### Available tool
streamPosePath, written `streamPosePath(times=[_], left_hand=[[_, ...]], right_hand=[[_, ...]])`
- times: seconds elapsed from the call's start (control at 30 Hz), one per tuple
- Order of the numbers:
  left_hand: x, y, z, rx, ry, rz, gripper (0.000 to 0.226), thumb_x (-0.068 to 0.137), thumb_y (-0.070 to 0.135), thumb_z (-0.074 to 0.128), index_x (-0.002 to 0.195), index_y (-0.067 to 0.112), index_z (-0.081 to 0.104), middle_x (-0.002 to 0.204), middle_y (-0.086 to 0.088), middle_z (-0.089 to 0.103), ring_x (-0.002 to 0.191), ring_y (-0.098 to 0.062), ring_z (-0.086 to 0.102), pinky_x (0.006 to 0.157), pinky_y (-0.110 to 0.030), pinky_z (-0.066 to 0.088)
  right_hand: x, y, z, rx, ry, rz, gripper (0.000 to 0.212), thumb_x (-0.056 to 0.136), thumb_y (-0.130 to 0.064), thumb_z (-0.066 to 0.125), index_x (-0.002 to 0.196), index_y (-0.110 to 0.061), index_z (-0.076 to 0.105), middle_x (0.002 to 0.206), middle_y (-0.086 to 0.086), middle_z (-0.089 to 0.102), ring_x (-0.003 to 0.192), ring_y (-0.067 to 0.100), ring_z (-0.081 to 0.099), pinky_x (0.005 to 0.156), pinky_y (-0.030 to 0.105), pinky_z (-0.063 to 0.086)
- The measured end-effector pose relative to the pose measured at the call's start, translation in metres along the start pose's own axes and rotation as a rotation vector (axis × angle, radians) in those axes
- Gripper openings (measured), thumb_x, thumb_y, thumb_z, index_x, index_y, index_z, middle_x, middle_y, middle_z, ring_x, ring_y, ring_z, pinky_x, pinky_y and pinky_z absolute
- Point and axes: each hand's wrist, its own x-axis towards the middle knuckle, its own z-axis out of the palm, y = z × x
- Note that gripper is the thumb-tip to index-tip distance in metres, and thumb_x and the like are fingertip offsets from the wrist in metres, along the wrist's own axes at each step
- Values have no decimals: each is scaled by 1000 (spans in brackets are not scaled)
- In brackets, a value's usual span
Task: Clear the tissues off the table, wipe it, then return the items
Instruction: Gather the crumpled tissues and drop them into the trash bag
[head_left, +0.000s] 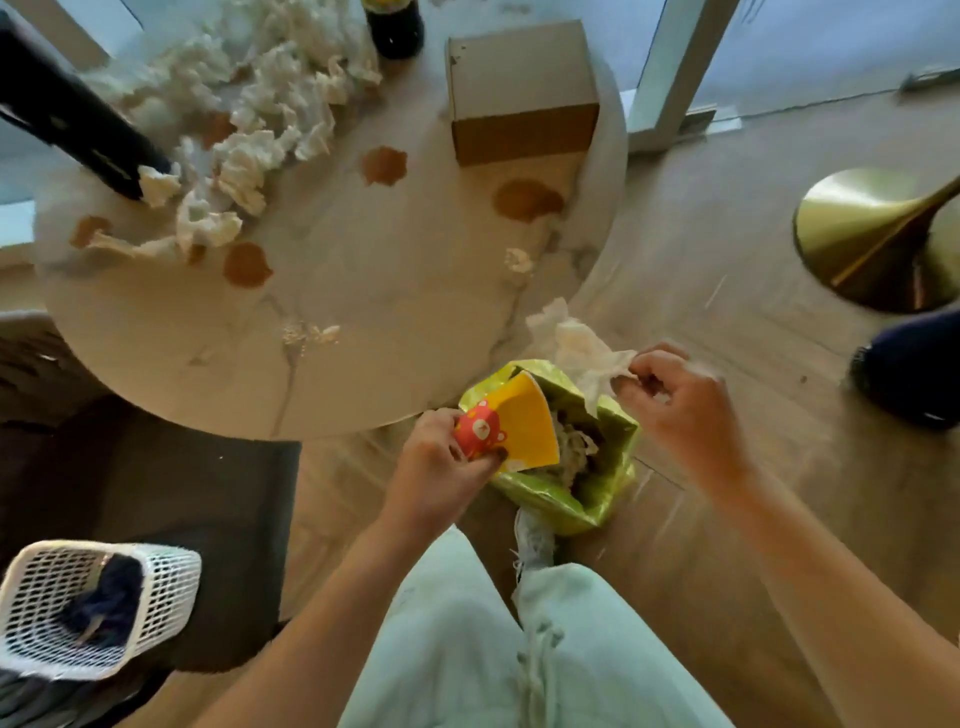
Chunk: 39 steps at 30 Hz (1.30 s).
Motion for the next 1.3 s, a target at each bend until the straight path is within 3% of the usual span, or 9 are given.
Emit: streamPosePath(times=[0.1,0.17,0.23,0.33,0.57,0.7,0.87,1.07,1.3], left_hand=[[13,-5,29,39,-119,-76,38,75,27,74,103,11,55,96,-3,51,85,-17,51,73,-26,47],[25,-9,48,57,-179,-144,36,78,26,72,104,10,53,97,-4,49,85,-16,50,73,-27,45],[40,-16,67,67,-220,-230,37,79,26,69,107,8,52,99,-7,51,87,-19,51,76,-31,47],[62,-31,94,91,-273,-350,41,81,28,66,112,8,49,102,-8,56,90,-22,54,78,-34,48],[108,-63,139,182,-337,-390,53,83,33,64,123,5,42,116,-14,56,106,-28,55,82,-33,45],[115,-71,149,158,-406,-356,70,87,39,58,140,7,26,128,-13,48,115,-25,49,84,-27,39],[107,-62,141,207,-403,-284,57,90,28,56,138,9,32,133,-14,46,119,-26,47,90,-29,40],[78,-30,99,145,-400,-154,37,92,24,53,126,11,48,124,-6,56,109,-18,54,87,-25,42],[40,9,18,-82,-219,49,23,91,15,56,113,11,60,108,-2,63,100,-10,59,91,-21,47]], right_hand=[[-17,39,6,-45,-36,88,8,76,-2,70,71,-1,63,74,-1,53,54,6,44,56,2,34],[-26,64,18,-85,-76,177,13,77,-3,69,67,-2,61,71,1,51,54,17,47,53,9,33],[-31,87,33,-112,-116,290,15,80,-7,66,67,-3,58,71,4,49,62,26,50,55,20,29],[-32,116,61,-90,-208,457,17,86,-9,59,72,1,56,78,8,49,73,22,45,58,20,23],[-19,175,123,-197,-538,643,21,91,-24,52,90,-6,61,91,9,51,83,26,49,66,32,36],[-30,180,127,-220,-570,672,24,91,-18,47,101,-3,62,104,12,58,91,28,53,71,34,44],[-45,161,113,-201,-539,658,28,94,-18,46,115,-7,61,118,13,57,108,29,53,91,39,45],[-41,121,91,-141,-408,568,25,94,-16,48,112,-7,62,112,11,59,103,26,55,84,31,44],[12,25,78,-84,-108,164,21,87,0,54,104,-1,66,99,14,66,90,24,60,79,15,38]])
